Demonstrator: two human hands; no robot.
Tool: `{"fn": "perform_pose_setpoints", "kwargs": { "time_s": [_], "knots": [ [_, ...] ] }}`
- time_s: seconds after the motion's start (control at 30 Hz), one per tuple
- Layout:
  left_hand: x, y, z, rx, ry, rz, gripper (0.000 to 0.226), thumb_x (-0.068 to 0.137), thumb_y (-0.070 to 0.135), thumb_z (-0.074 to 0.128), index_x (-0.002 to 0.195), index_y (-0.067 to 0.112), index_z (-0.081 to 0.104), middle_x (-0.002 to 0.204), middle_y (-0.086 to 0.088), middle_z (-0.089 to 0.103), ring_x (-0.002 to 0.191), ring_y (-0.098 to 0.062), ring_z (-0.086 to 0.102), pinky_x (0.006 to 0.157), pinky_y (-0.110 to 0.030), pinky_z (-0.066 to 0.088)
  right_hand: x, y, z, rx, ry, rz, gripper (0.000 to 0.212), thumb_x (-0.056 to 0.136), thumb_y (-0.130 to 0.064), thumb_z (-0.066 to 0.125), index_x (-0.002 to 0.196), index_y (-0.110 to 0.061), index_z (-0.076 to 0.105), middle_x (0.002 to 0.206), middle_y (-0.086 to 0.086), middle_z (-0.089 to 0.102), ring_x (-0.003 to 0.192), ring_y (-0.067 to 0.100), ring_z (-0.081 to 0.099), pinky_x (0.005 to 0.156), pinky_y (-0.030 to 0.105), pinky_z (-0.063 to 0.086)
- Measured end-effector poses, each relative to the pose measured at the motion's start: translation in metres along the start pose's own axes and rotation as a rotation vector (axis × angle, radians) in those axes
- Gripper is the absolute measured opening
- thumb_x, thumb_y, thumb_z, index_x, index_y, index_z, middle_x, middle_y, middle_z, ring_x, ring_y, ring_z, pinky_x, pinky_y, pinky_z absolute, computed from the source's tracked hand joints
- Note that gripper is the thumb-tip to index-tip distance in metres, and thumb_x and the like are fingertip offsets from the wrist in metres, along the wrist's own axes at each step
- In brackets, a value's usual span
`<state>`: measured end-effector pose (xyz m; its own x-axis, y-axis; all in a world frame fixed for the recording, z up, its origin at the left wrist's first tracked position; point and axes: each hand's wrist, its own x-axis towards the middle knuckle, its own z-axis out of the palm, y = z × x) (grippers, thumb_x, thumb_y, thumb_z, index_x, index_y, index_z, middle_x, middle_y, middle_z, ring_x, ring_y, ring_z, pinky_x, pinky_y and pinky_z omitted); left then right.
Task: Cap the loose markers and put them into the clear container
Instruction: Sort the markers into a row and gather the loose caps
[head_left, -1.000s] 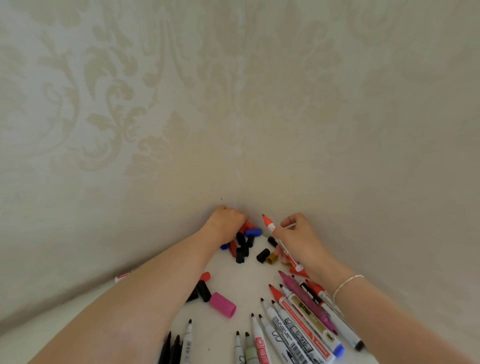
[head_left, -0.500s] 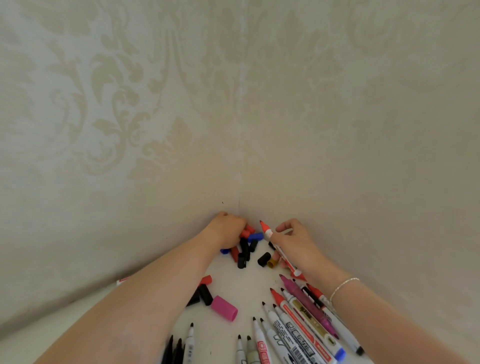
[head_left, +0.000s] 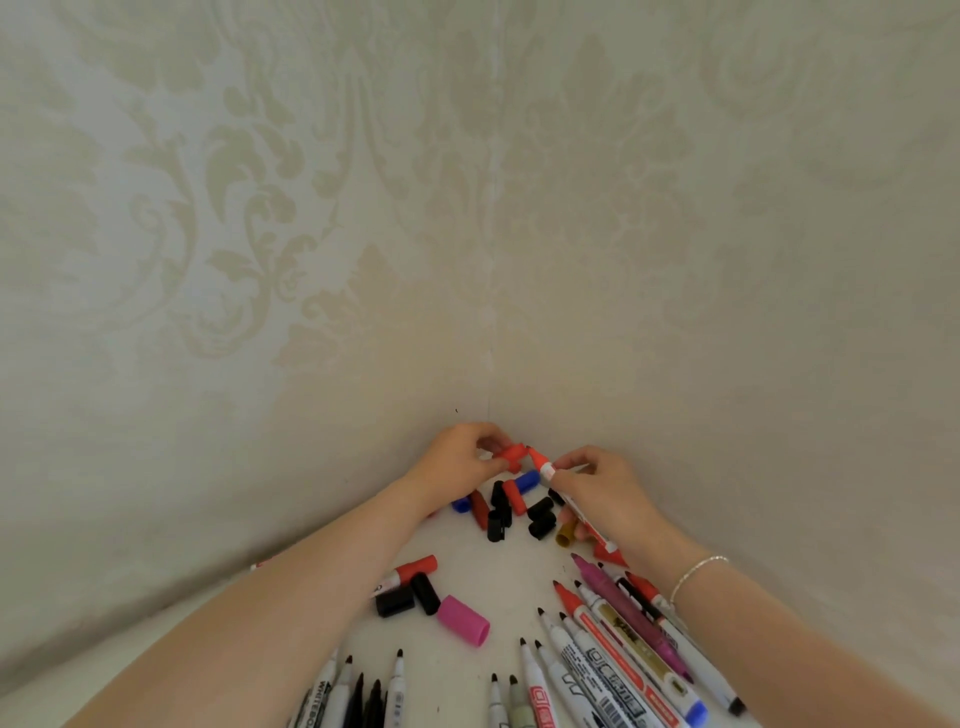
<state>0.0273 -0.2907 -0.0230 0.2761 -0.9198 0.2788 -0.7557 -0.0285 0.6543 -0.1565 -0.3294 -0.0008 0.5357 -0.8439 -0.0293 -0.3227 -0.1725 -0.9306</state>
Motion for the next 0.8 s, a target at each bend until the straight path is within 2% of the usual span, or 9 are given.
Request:
{"fn": "perform_pose_setpoints", "kwargs": {
  "time_s": [0.1,0.2,0.3,0.4,0.53,0.67,0.73,0.8],
  "knots": [
    [-0.006,0.011,-0.005,-0.171,0.001,-0.009,0.016,0.087,0.014,0.068,0.102,0.015,0.068,0.091,0.01,0.069,0.079,0.01,0.064,0.073,-0.005,0.045,0.001,-0.004,0.001,-0.013,0.011,-0.017,0.021,0.09,-0.026,0.063,0.104,-0.011,0.059,0.09,0.013,0.062,0.048,0.011,0.055,0.038,0.02,0.044],
    [-0.009,0.018,-0.011,-0.264,0.023,-0.014,0.014,0.087,0.012,0.068,0.101,0.012,0.067,0.088,0.009,0.067,0.071,0.007,0.066,0.068,-0.005,0.046,0.001,-0.007,0.003,-0.028,0.037,-0.033,0.017,0.09,-0.024,0.063,0.1,-0.012,0.06,0.089,0.01,0.063,0.052,0.012,0.056,0.043,0.022,0.047],
    [-0.009,0.02,-0.017,-0.219,0.047,-0.001,0.014,0.086,0.012,0.068,0.099,0.017,0.068,0.091,0.011,0.066,0.086,0.0,0.065,0.077,-0.012,0.047,0.0,-0.01,0.004,-0.028,0.069,-0.04,0.015,0.088,-0.022,0.064,0.099,-0.012,0.06,0.091,0.011,0.064,0.055,0.014,0.058,0.046,0.024,0.047],
    [-0.008,0.02,-0.021,-0.163,0.039,0.0,0.018,0.086,0.01,0.066,0.101,0.02,0.068,0.1,0.008,0.067,0.099,-0.006,0.061,0.089,-0.017,0.045,-0.001,-0.013,0.004,-0.026,0.097,-0.039,0.015,0.089,-0.021,0.063,0.1,-0.014,0.059,0.09,0.009,0.064,0.056,0.014,0.059,0.042,0.021,0.045],
    [-0.012,0.021,-0.025,-0.119,0.024,0.031,0.021,0.086,0.007,0.066,0.103,0.018,0.068,0.107,0.004,0.064,0.103,-0.009,0.061,0.093,-0.02,0.046,-0.003,-0.016,0.004,-0.103,0.035,-0.034,0.012,0.087,-0.017,0.065,0.098,-0.014,0.063,0.089,0.009,0.065,0.054,0.011,0.058,0.042,0.021,0.045],
    [-0.015,0.021,-0.034,-0.094,-0.009,0.066,0.021,0.083,0.002,0.068,0.097,0.018,0.071,0.102,0.003,0.062,0.101,-0.011,0.061,0.094,-0.026,0.05,-0.007,-0.016,0.004,-0.109,0.013,-0.056,0.014,0.081,-0.006,0.068,0.093,-0.014,0.067,0.084,0.012,0.067,0.057,0.016,0.059,0.049,0.023,0.048],
    [-0.016,0.023,-0.037,-0.131,-0.057,0.049,0.022,0.083,0.0,0.067,0.095,0.018,0.07,0.099,0.007,0.064,0.1,-0.009,0.062,0.093,-0.023,0.049,-0.008,-0.017,0.004,-0.09,0.028,-0.059,0.018,0.079,-0.005,0.07,0.094,-0.015,0.068,0.081,0.01,0.067,0.058,0.016,0.058,0.052,0.024,0.049],
    [-0.018,0.028,-0.04,-0.209,-0.124,-0.006,0.021,0.085,0.0,0.064,0.098,0.016,0.071,0.099,0.007,0.068,0.096,-0.005,0.064,0.09,-0.019,0.048,-0.009,-0.018,0.005,-0.061,0.033,-0.061,0.019,0.077,-0.004,0.072,0.093,-0.015,0.069,0.074,0.006,0.064,0.052,0.012,0.055,0.048,0.021,0.045]
  ]
}}
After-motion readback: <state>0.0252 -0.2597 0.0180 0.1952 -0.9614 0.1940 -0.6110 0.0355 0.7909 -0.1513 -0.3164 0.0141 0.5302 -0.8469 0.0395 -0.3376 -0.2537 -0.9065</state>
